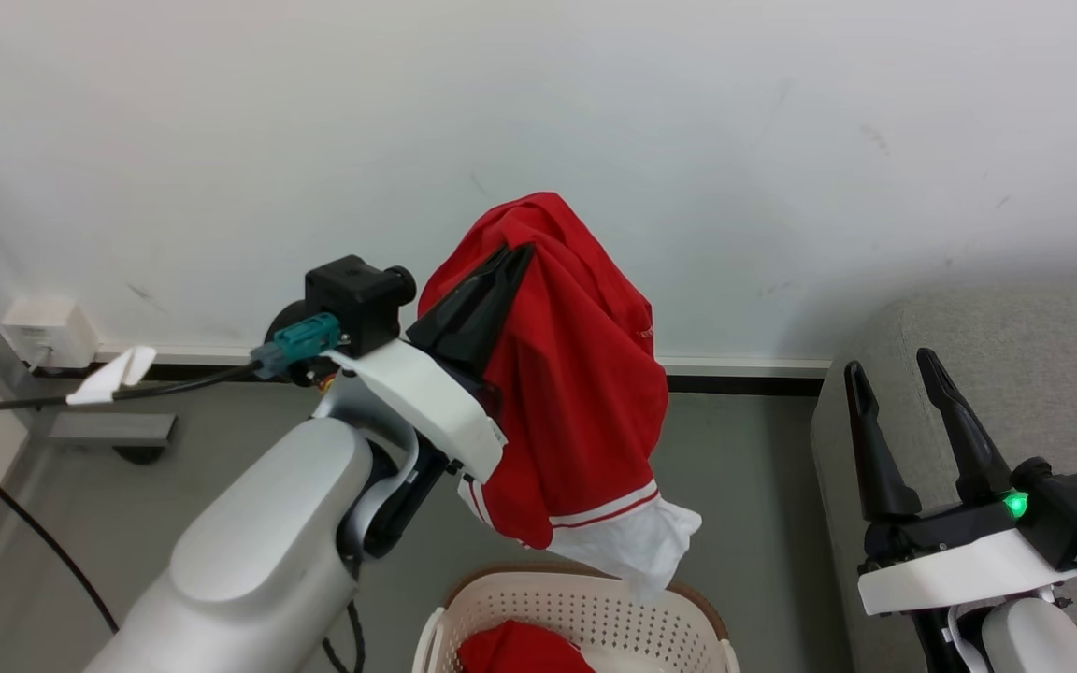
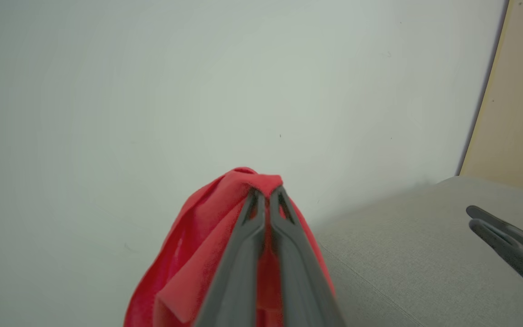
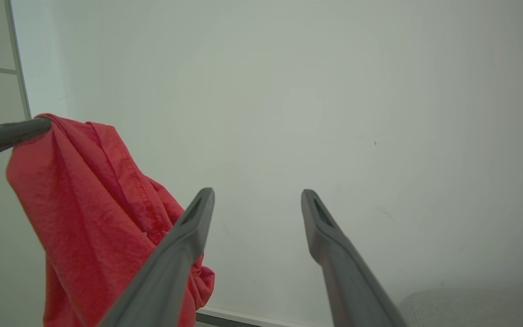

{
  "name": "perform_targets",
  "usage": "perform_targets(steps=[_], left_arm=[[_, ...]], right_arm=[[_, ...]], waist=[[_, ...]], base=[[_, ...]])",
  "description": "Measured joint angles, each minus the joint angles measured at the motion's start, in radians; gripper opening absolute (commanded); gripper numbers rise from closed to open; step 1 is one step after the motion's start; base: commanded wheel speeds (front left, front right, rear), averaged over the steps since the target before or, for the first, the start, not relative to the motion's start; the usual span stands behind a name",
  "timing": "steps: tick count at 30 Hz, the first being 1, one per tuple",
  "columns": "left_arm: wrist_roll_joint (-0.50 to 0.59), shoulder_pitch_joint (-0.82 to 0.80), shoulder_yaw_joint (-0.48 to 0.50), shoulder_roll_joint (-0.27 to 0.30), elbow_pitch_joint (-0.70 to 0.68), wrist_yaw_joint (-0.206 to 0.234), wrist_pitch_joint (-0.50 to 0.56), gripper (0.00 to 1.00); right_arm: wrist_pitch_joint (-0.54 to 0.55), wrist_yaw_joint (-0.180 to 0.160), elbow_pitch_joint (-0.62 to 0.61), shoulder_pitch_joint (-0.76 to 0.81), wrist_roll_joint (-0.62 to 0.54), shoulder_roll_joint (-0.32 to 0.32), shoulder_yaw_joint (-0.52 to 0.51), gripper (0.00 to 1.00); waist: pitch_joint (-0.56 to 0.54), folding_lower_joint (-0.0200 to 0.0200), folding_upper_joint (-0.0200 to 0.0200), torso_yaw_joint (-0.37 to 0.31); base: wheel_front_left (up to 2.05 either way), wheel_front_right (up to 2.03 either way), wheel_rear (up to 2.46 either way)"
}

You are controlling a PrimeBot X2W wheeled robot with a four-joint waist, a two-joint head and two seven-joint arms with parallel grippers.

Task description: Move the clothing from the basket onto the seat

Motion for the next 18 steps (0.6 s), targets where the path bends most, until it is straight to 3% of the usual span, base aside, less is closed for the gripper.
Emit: perform_targets(steps=[4, 14, 18], left_arm=[[0.0, -0.008, 0.001, -0.002, -0.001, 0.001, 0.0, 0.0], [-0.009, -0.019, -0.016, -0.022, 0.015, -0.007, 0.001, 0.0], [-0.01, -0.024, -0.022, -0.026, 0.02, -0.011, 0.001, 0.0]], right_arm=[[0.0, 0.0, 0.007, -0.009, 0.007, -0.017, 0.045, 1.0], [0.022, 0.0, 0.1, -0.131, 0.148, -0.096, 0.384, 1.0], [0.022, 0.0, 0.175, -0.183, 0.173, -0.112, 0.474, 1.0]], waist=[[0.0, 0.0, 0.0, 0.001], [-0.003, 0.0001, -0.0001, 0.024], [-0.009, 0.0001, 0.0, 0.048]], base=[[0.0, 0.0, 0.0], [0.0, 0.0, 0.0], [0.0, 0.0, 0.0]])
